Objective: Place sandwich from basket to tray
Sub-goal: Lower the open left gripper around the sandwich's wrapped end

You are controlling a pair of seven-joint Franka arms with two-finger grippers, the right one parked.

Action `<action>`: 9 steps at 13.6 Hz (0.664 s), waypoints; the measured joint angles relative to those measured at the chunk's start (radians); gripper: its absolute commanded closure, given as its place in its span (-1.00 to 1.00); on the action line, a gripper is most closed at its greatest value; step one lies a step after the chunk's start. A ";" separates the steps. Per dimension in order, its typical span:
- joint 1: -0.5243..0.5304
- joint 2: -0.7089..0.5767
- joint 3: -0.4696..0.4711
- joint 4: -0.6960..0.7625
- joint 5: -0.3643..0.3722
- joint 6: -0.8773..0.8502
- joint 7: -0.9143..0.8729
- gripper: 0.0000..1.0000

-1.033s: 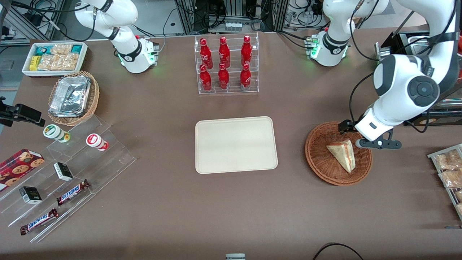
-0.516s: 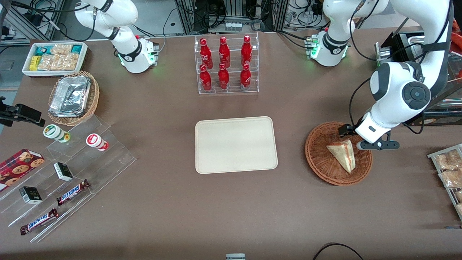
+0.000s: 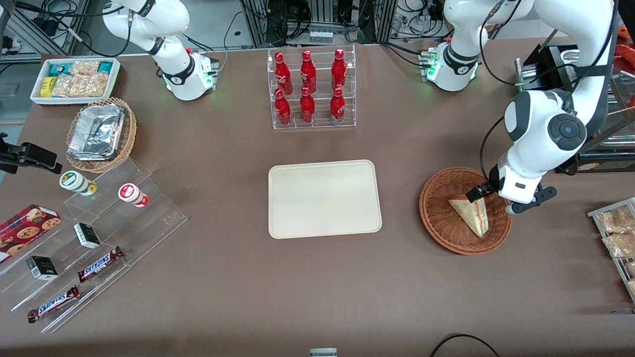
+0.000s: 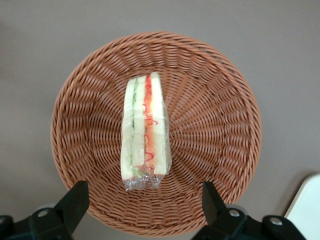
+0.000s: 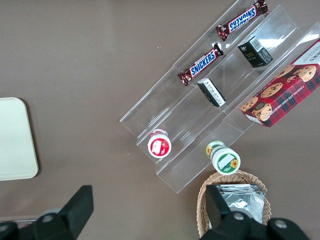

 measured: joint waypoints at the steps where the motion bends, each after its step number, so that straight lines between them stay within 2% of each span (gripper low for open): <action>1: 0.000 0.012 -0.001 -0.001 0.000 0.002 -0.055 -1.00; 9: 0.000 0.082 0.000 0.021 0.000 0.011 -0.120 -1.00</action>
